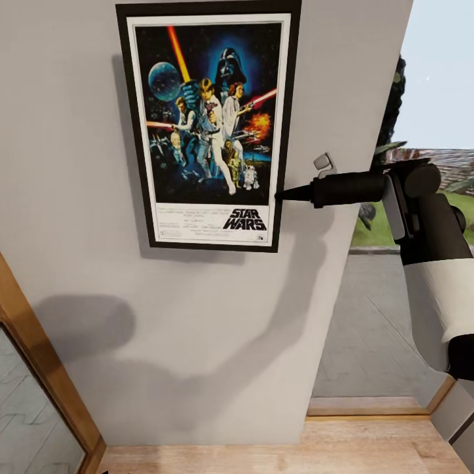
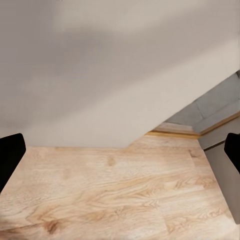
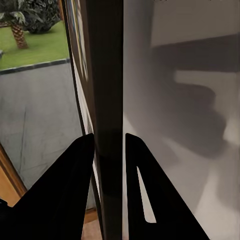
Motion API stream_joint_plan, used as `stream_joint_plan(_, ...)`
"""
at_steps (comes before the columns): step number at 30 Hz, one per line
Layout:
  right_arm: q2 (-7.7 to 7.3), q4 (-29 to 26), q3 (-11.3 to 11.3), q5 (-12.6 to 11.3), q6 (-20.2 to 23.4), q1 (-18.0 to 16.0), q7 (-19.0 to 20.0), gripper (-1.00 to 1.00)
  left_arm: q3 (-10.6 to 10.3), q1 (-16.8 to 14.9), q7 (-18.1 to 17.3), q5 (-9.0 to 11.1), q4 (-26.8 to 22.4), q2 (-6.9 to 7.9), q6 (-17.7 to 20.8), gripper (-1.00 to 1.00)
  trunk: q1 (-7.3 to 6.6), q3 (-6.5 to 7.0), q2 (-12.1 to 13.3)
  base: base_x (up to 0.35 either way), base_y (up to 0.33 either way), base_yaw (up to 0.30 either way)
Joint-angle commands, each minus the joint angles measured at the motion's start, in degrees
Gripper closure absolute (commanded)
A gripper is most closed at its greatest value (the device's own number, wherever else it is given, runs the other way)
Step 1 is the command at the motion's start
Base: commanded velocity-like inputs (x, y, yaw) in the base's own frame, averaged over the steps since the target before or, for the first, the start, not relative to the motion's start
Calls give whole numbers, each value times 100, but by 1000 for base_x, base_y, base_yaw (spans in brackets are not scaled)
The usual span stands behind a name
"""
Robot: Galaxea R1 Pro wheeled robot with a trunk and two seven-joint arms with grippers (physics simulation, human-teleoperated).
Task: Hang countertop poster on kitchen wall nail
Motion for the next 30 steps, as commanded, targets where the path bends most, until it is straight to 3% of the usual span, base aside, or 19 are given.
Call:
stream_joint_plan(1,-6,2,11,-54,59,-7,-15,100,-48,-5,-12,45,4,1,-27,-100,4,-14,-14,49,0,0)
stream_joint_plan(24,-6,2,5,-55,65,-8,-15,100,-48,-5,-12,45,7,1,-27,-100,4,-14,-14,53,0,0)
stream_joint_plan(30,-6,2,-1,-55,64,-5,-15,100,-48,-5,-12,45,6,1,-27,-100,4,-14,-14,188,0,0)
